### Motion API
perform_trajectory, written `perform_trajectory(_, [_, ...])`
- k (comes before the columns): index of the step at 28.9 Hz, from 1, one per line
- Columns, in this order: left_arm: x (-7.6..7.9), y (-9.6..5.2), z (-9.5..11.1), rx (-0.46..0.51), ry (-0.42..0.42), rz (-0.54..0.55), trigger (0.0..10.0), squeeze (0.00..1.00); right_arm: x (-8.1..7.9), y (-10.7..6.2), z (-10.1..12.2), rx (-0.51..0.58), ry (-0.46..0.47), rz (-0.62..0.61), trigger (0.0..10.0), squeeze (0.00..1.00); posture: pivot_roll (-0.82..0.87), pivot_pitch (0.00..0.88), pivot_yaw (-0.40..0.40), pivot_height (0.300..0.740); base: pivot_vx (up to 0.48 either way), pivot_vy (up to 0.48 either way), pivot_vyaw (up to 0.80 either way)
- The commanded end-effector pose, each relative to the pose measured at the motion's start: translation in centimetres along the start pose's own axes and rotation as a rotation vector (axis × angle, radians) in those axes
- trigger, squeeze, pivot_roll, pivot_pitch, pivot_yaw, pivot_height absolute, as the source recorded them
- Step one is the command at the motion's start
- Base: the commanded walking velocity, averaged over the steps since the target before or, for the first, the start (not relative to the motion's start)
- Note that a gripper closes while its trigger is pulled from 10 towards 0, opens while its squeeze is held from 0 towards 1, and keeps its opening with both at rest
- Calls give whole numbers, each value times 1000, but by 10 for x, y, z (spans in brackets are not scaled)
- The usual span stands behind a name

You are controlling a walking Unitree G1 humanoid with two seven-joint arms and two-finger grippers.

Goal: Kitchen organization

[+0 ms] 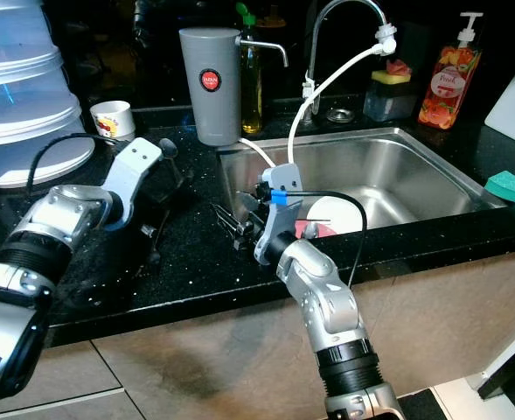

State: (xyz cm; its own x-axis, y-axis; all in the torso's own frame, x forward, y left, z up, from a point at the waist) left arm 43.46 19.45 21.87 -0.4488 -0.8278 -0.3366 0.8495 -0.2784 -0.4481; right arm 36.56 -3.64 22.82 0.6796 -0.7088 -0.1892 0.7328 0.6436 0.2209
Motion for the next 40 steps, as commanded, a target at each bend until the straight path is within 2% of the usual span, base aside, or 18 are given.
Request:
perform_trajectory(1, [-8,-6,15,67,-42,16,0,0,-1,1,2,-4,1,2,10000,0,59,67,22,740,0,0,0])
perform_trajectory(3, [-8,-15,42,226,-139,-35,0,0,-1,2,2,-1,4,3,10000,0,61,66,22,740,0,0,0])
perform_trajectory(4, [-9,-29,71,411,-284,-111,0,0,-1,2,3,3,10,3,10000,0,61,66,22,740,0,0,0])
perform_trajectory(5, [-9,-29,71,411,-284,-111,0,0,-1,2,3,3,10,3,10000,0,61,66,22,740,0,0,0])
perform_trajectory(7, [-9,-41,88,542,-393,-194,0,0,-1,2,4,6,13,4,10000,0,61,66,22,740,0,0,0])
perform_trajectory(10, [-10,-49,94,609,-438,-244,0,0,-1,3,4,7,15,5,10000,0,64,64,20,740,0,0,0])
perform_trajectory(12, [-12,-69,104,762,-521,-357,0,0,-2,4,5,10,18,8,10000,0,64,64,20,740,0,0,0])
perform_trajectory(14, [-12,-69,104,762,-521,-357,0,0,-2,4,5,10,18,8,10000,0,64,64,20,740,0,0,0])
perform_trajectory(15, [-11,-81,108,854,-550,-429,0,0,-2,4,6,13,20,10,10000,0,67,60,19,740,0,0,0])
perform_trajectory(16, [-6,-102,111,996,-595,-577,0,0,-3,5,7,20,24,12,10000,0,67,60,19,740,0,0,0])
perform_trajectory(17, [-4,-109,111,1041,-611,-632,0,0,-3,5,8,23,25,12,10000,0,67,60,19,740,0,0,0])
perform_trajectory(23, [6,-119,107,1084,-647,-719,0,0,-3,6,11,34,27,12,10000,0,64,51,20,740,0,0,0])
perform_trajectory(25, [12,-119,104,1055,-639,-736,0,0,-3,6,16,62,39,8,10000,0,64,51,20,740,0,0,0])
perform_trajectory(28, [39,-113,90,937,-565,-797,0,0,-10,10,40,175,146,33,10000,0,61,41,21,740,0,0,0])
perform_trajectory(29, [43,-112,88,923,-556,-803,0,0,-12,11,43,188,165,43,10000,761,61,41,21,740,0,0,0])
perform_trajectory(30, [48,-110,85,900,-556,-803,0,0,-17,11,48,207,215,72,10000,1000,59,32,21,740,0,0,0])
perform_trajectory(35, [64,-105,72,828,-557,-804,0,0,-33,12,67,271,382,168,10000,1000,58,24,14,740,0,0,0])
perform_trajectory(40, [72,-106,71,833,-574,-830,0,0,-39,16,72,287,435,185,10000,1000,55,22,12,740,0,0,0])
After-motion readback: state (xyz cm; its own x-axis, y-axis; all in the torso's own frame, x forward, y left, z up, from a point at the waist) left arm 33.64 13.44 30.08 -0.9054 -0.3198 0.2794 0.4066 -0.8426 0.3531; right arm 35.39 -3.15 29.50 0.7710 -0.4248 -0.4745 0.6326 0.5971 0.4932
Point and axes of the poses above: a point about 5 cm out from each wrist's last joint towards the gripper, its own y axis pointing out of the wrist towards the gripper, its own z axis along the axis of the wrist's last joint, x = y × z, the point moved 4 cm from there along y, pointing out of the wrist towards the gripper, and after that the axes turned 6 degrees about y, right-handed, at the moved point
